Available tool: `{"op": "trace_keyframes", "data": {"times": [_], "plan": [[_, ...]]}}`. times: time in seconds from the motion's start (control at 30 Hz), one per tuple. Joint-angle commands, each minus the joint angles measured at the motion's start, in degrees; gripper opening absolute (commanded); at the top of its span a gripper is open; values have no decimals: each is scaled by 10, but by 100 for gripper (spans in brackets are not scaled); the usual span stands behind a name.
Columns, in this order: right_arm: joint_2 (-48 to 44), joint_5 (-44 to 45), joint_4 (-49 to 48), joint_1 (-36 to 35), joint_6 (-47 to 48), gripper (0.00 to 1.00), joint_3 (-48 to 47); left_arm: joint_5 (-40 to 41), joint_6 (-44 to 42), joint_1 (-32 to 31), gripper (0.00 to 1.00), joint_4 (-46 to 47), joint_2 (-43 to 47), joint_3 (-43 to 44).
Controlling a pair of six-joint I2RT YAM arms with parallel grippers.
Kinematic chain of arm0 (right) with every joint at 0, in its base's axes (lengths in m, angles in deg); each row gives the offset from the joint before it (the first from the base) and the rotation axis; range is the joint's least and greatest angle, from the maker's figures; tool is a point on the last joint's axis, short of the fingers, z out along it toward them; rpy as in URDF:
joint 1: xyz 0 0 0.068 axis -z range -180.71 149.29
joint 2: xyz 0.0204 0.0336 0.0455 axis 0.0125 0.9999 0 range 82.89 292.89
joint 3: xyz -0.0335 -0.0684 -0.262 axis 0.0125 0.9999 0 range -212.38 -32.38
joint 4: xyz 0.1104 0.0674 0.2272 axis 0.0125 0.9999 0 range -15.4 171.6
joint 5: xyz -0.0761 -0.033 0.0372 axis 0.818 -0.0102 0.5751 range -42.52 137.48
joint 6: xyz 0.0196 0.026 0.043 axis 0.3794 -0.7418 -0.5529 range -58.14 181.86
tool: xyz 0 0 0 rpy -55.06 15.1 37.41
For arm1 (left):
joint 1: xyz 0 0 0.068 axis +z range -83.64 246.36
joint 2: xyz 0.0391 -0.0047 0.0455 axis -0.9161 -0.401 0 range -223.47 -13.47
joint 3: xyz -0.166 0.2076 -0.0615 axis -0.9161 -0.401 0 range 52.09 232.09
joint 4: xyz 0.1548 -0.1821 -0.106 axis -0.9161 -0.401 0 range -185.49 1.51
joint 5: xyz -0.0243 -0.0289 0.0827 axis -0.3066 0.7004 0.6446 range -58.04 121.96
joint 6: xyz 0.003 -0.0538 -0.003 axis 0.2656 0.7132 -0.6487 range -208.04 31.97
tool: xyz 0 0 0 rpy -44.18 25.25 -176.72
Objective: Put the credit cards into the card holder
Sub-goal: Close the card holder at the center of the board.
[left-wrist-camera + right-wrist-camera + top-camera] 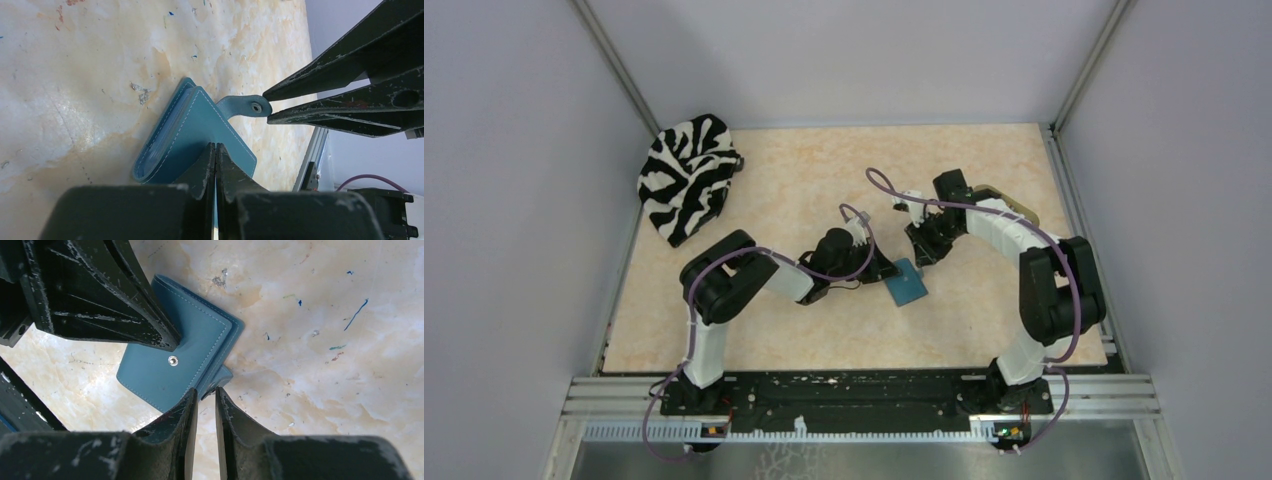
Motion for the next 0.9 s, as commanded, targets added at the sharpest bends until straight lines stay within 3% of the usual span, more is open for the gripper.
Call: {"op": "trace_keyframes", "data": {"times": [0.0, 0.23, 0.5, 0.63, 0.77, 0.87], "plan": [[-5, 21, 0, -2, -13, 20, -28, -1, -4, -7, 1, -2, -5, -2], [3, 34, -11, -2, -25, 16, -29, -2, -4, -6, 1, -1, -5, -2], [14, 29, -16, 0, -34, 0, -32, -2, -3, -6, 2, -1, -1, -4], [11, 10, -14, 10, -31, 0, -33, -4, -5, -6, 4, 0, 6, -4], [-11, -16, -26, 19, -30, 0, -35, -13, -15, -6, 7, 2, 21, -1], [-20, -29, -31, 25, -31, 0, -40, -18, -29, -4, 18, 1, 47, 0]]}}
